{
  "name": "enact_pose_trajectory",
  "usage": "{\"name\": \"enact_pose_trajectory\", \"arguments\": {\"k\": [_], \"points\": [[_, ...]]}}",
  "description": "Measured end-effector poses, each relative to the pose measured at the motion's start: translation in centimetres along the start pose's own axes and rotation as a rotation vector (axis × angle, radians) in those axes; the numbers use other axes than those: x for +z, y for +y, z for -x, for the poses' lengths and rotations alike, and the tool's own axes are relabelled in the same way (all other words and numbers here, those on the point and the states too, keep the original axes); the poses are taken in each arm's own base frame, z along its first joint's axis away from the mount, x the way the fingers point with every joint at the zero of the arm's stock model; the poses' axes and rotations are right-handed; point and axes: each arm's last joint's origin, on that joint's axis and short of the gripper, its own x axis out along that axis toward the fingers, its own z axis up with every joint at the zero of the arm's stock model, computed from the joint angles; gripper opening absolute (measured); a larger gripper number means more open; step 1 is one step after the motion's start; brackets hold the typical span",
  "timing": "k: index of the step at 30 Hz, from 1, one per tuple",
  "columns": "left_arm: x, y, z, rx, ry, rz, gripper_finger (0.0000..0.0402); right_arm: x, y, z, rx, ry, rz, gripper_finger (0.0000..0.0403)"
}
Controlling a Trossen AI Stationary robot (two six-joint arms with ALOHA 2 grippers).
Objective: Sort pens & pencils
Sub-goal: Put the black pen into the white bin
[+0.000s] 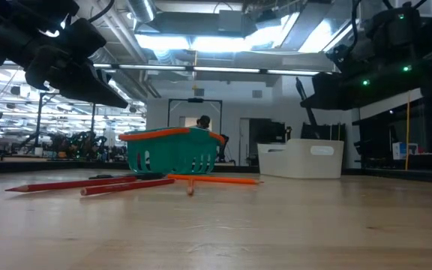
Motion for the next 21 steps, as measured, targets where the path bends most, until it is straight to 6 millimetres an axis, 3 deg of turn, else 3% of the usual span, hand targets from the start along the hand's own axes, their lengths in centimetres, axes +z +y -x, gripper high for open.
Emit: {"name": "enact_pose_trajectory", "arguments": {"k": [17, 21], "points": [[0.1, 0.0, 0.0, 0.000, -0.013, -0.006, 0.0041, 0.7, -3.6, -3.3, 0.004, 0.047, -0.014, 0.0031], [0.1, 0.0, 0.0, 0.000, -0.013, -0.006, 0.0041, 0.9, -3.9, -4.3, 0.041, 0.148, -0.004, 0.0031]]}}
